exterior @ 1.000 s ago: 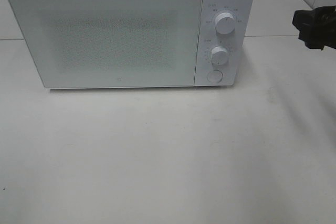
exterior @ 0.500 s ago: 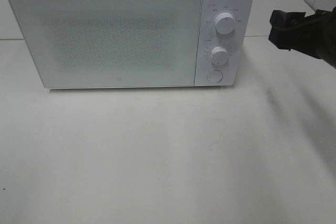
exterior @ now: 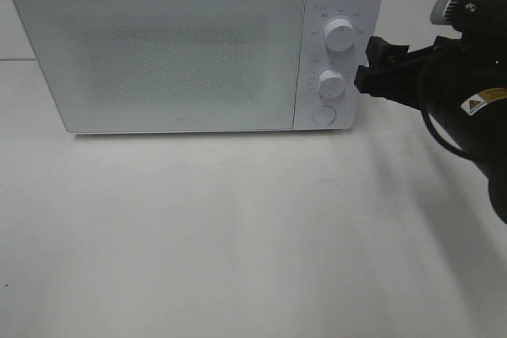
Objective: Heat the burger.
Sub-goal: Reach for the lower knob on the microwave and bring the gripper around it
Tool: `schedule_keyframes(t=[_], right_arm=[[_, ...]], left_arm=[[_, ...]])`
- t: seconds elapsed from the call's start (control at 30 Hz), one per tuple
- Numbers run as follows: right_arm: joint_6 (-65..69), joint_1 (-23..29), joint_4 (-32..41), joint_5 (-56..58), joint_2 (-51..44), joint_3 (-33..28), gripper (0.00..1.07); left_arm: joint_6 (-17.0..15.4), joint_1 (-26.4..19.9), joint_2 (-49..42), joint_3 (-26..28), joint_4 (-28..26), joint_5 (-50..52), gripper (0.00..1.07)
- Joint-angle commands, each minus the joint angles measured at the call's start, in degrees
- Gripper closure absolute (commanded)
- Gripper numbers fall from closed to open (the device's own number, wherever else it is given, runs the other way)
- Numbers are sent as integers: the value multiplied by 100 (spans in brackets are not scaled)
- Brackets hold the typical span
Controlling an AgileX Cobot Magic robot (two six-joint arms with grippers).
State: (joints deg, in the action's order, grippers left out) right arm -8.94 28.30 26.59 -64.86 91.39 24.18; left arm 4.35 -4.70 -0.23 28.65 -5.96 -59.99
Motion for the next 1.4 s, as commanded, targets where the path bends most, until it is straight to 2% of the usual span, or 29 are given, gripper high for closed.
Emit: schedule_keyframes(t=[0.03, 0.17, 0.53, 0.8, 1.4], right_arm=[[-424, 407, 539, -435, 195, 0, 32], [-458, 751, 848, -676, 424, 0, 32], [-453, 1215, 1312, -1140, 911, 0, 32], [-367, 1255, 1312, -1295, 1261, 17, 32], [-92, 1249, 1243, -1243, 1261, 344, 32]], left_arm=[[-40, -6, -132, -17, -17, 52, 6], [-40, -6, -132, -17, -17, 52, 6], [-34, -6, -132, -17, -17, 52, 6], [-34, -6, -132, -17, -17, 52, 6], [-34, -6, -132, -17, -17, 52, 6]])
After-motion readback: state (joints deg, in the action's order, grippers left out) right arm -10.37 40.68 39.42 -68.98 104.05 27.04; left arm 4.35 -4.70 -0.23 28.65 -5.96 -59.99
